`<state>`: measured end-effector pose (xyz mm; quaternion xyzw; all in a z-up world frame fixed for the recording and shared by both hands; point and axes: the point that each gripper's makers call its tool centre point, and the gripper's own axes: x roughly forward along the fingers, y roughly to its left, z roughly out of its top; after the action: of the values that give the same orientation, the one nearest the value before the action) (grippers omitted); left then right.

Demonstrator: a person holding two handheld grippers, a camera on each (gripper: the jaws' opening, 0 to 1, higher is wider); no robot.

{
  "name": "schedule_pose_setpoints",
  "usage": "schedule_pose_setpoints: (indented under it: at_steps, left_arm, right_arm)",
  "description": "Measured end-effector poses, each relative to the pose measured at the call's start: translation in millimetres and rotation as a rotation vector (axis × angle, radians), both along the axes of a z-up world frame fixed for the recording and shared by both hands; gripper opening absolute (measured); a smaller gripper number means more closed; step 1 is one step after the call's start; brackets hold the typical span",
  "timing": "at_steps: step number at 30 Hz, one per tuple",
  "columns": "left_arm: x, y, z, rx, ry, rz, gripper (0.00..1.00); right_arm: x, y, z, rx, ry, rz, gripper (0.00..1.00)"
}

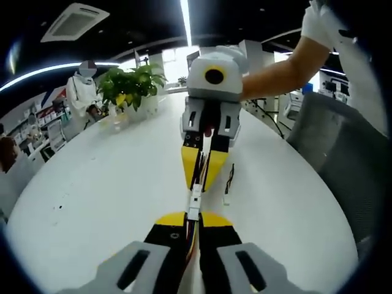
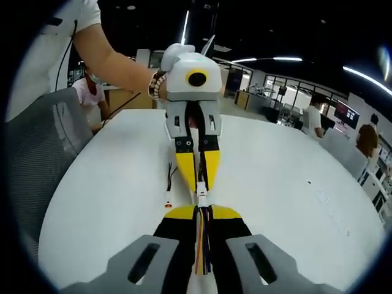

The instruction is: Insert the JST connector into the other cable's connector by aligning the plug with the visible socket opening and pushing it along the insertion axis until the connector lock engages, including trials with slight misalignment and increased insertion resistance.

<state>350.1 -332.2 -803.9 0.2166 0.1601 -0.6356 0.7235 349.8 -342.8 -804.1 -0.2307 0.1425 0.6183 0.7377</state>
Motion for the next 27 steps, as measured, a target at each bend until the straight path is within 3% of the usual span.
schedule_pose_setpoints:
  at_steps: [18,22,27]
  left_arm:
    - [-4.9,-4.4,4.0,0.021,-0.008,-0.002,0.00]
    - [-6.3,-9.6,7.5,-0.011,0.007,-0.008,0.00]
    - [-5.9,-10.8,2.5,0.015,-0.003,-0.017,0.00]
  right_arm:
    - [-1.3,5.8,1.1,-0.010,-0.001,0.007,0.03]
    - [0.6,5.0,1.2,-0.008,0.005,-0.007,0.03]
    - [-1.8,3.3,-1.5,-0.024,0.001,0.002,0.03]
